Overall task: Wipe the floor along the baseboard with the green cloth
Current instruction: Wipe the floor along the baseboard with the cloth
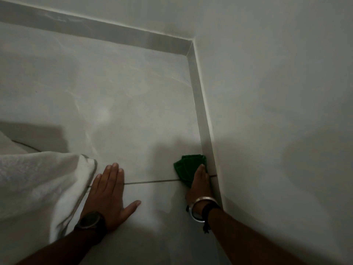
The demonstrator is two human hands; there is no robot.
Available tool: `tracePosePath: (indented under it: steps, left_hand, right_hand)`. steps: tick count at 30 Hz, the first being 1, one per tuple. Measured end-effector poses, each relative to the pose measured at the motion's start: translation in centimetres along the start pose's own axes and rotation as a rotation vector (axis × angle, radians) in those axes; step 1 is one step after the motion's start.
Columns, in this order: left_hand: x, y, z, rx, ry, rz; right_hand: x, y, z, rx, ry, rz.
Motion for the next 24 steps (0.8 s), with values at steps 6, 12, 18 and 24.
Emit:
tracePosePath:
  steps: [6,12,18,24]
  left_hand:
    - [-0.1,0.3,-0.1,0.024,0.001,0.031]
    - [-0.1,0.3,-0.1,0.038,-0.004,0.024]
    - [-0.1,-0.1,-0.2,0.017,-0.003,-0.007]
    - [-0.1,-0.3,-0.3,0.006,-0.007,-0.007]
  right_hand:
    - [4.0,-2.8,-4.1,-0.018,0.121,-0.072]
    - [7.7,-5.4,-8.2,0.100,0.214,-0.136]
    - [7.7,-5.3,-7.7,0.082,0.266,-0.176]
    - [3.9,-4.4,-5.0,0.097,0.310,-0.245]
Point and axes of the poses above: each hand's wrist, its own x-axis away from the middle knuckle, its own y-axis out of the back of the hand, z = x × y, the point moved 1 cm from there along -x, towards the middle knuckle, and after that the axes turned 7 degrees about -x, right-handed, at the moved point
